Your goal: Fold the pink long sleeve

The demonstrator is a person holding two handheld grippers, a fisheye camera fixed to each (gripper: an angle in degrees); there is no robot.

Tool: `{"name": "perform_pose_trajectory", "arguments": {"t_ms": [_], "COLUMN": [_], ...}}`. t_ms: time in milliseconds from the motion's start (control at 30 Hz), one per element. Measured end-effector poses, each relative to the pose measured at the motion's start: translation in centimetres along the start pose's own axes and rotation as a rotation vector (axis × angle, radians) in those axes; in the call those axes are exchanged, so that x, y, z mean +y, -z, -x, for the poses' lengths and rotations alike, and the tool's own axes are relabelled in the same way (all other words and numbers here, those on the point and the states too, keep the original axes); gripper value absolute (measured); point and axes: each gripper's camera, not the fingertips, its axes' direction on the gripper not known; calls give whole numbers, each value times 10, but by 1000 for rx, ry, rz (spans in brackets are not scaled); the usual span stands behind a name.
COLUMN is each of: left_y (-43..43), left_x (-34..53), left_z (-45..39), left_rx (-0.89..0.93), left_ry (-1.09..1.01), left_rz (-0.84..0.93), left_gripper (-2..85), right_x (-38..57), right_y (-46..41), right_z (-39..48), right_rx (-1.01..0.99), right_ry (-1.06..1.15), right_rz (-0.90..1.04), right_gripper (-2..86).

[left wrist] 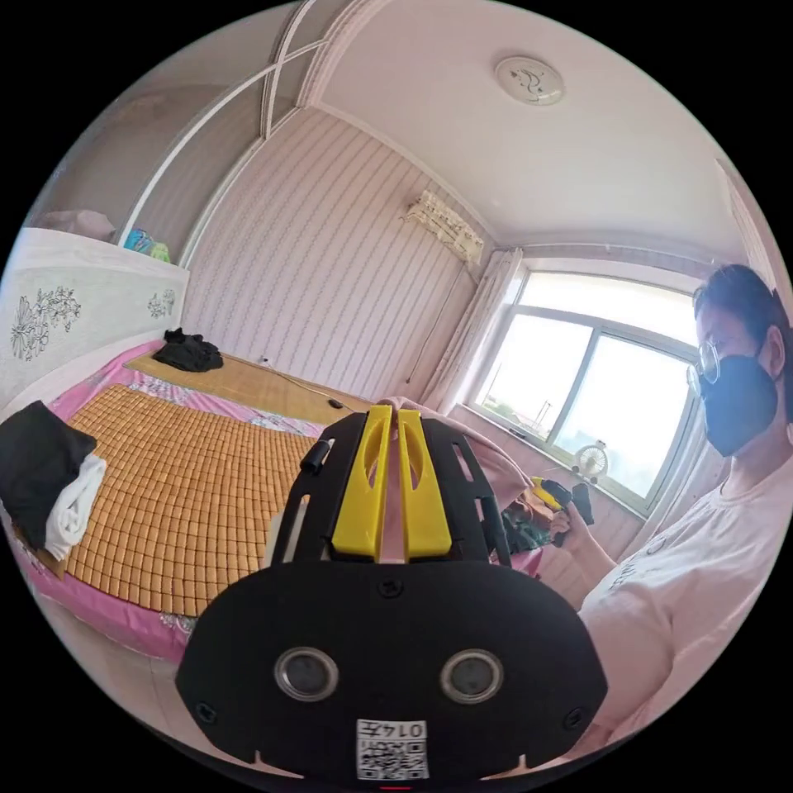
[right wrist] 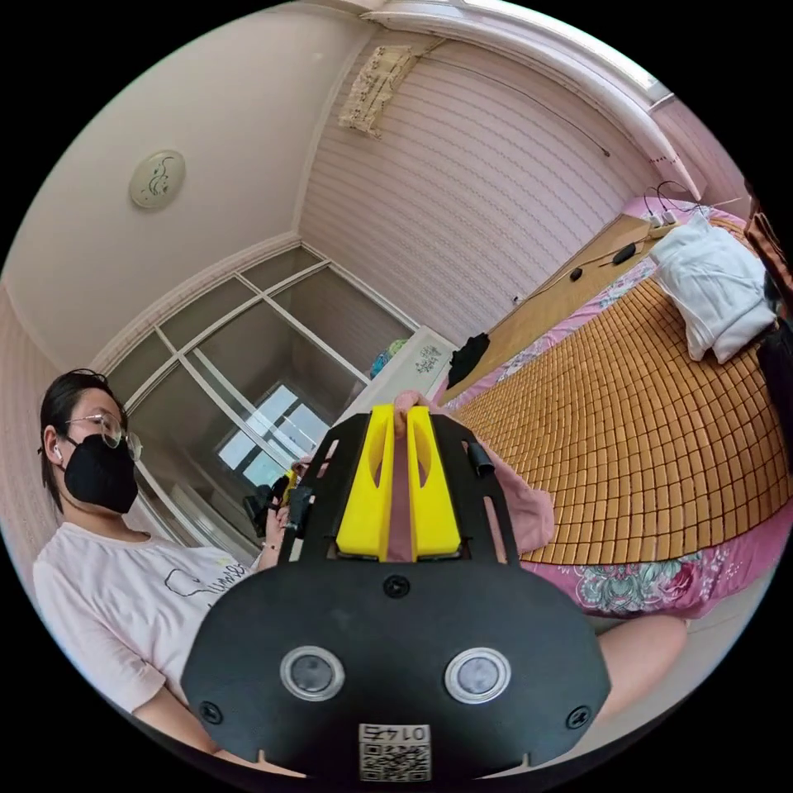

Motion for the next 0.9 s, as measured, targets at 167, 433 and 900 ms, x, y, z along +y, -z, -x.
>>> {"name": "perform_pose_trajectory", "arguments": {"t_ms": [167,433,900], "left_y": [86,161,317], "left_x": [5,-51,-184], "left_z": [9,-3,-38], "left_rx": [47,63,213], "left_ry": [7,-134,-449], "left_rz": [-73,-196,-537], "left_gripper": [-10,-10,-10], "right_x": [-14,-85,-180], "right_y": [3,-17,0], "right_z": [26,119,306], "right_rx": [-91,-89,-200], "right_ry": [125,461,961], "right_rz": [-29,-67,-251], "right_gripper": [14,13,5]}}
